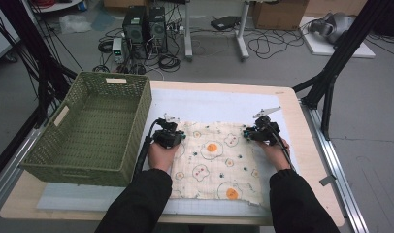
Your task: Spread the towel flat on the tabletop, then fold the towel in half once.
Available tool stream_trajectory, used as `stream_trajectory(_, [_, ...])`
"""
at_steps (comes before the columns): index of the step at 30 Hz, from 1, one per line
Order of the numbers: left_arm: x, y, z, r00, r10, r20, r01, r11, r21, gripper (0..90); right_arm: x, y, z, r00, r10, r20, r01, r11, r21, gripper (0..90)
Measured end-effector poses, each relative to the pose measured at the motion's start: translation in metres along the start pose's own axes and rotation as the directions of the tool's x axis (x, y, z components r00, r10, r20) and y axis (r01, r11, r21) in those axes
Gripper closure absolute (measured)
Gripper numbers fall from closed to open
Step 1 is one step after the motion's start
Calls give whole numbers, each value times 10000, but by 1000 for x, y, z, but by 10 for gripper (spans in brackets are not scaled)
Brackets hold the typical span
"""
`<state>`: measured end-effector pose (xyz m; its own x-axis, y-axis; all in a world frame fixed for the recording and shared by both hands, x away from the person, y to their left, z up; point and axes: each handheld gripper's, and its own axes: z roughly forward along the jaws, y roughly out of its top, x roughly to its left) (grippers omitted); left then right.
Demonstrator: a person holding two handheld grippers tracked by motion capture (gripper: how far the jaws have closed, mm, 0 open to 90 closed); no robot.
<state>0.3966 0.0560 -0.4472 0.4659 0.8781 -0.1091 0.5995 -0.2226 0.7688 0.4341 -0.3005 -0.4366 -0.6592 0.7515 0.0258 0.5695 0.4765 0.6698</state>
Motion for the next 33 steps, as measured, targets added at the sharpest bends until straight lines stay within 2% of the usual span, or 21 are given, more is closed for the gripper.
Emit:
stream_trajectory(2, [0, 0, 1, 10000, -39, 4, 39, 10000, -48, 884, 0, 0, 1, 9999, -155, 44, 155, 9999, 3, 883])
stream_trajectory(4, [1, 1, 2, 10000, -82, 38, 83, 10000, -52, 888, 0, 0, 1, 9997, -244, 53, 243, 9997, 17, 892])
stream_trajectory(5, [0, 3, 2, 10000, 23, -12, -23, 10000, 44, 889, -2, 0, 1, 9998, -212, 42, 212, 9998, 13, 894])
stream_trajectory(6, [-1, 6, 3, 9999, 158, -48, -158, 9998, 81, 889, -3, 0, 0, 9994, -252, 237, 250, 9997, 67, 894])
stream_trajectory(8, [-2, 9, 2, 10000, 43, 18, -43, 9999, -132, 892, -9, -2, -4, 9981, -90, 617, 80, 9998, 163, 894])
stream_trajectory(10, [-1, 12, 4, 9999, 104, -15, -104, 9999, -37, 880, -14, -5, -6, 9991, 164, 391, -166, 9998, 62, 886])
stream_trajectory(12, [2, 12, 7, 9999, -120, 69, 121, 9998, -161, 815, -13, -4, -8, 9993, 249, 295, -243, 9995, -184, 773])
stream_trajectory(14, [3, 13, 9, 9996, -231, 183, 235, 9995, -224, 765, -15, -4, -12, 9989, 412, 234, -401, 9980, -485, 712])
stream_trajectory(16, [5, 14, 10, 9995, -307, 110, 310, 9990, -317, 716, -18, -3, -14, 9986, 401, 355, -391, 9988, -292, 666])
stream_trajectory(18, [7, 14, 11, 9984, -562, 82, 564, 9977, -363, 705, -22, -1, -16, 9982, 553, 247, -545, 9980, -336, 625])
stream_trajectory(20, [11, 15, 12, 9968, -791, 121, 794, 9963, -321, 703, -24, 2, -18, 9978, 664, 55, -662, 9971, -366, 536])
stream_trajectory(22, [12, 18, 14, 9985, -545, 112, 544, 9985, 34, 683, -23, 7, -16, 9986, 518, -82, -520, 9984, -216, 507])
stream_trajectory(24, [10, 22, 14, 9983, -559, 152, 561, 9983, -181, 649, -23, 9, -14, 9994, 340, 7, -340, 9993, -139, 493])
stream_trajectory(27, [9, 24, 21, 9992, -376, -150, 381, 9987, 326, 575, -24, 7, -8, 9987, 497, 66, -498, 9987, 125, 481])
stream_trajectory(30, [7, 23, 21, 9986, 90, -522, -71, 9993, 365, 647, -24, 3, -1, 9979, 642, 33, -643, 9963, 565, 510])
stream_trajectory(32, [10, 23, 20, 9987, 124, -501, -104, 9992, 395, 740, -24, 1, -2, 9971, 713, 281, -723, 9967, 363, 600])
stream_trajectory(33, [11, 23, 20, 9995, 18, -302, -6, 9992, 410, 835, -24, 1, -2, 9960, 849, 285, -859, 9957, 338, 699])
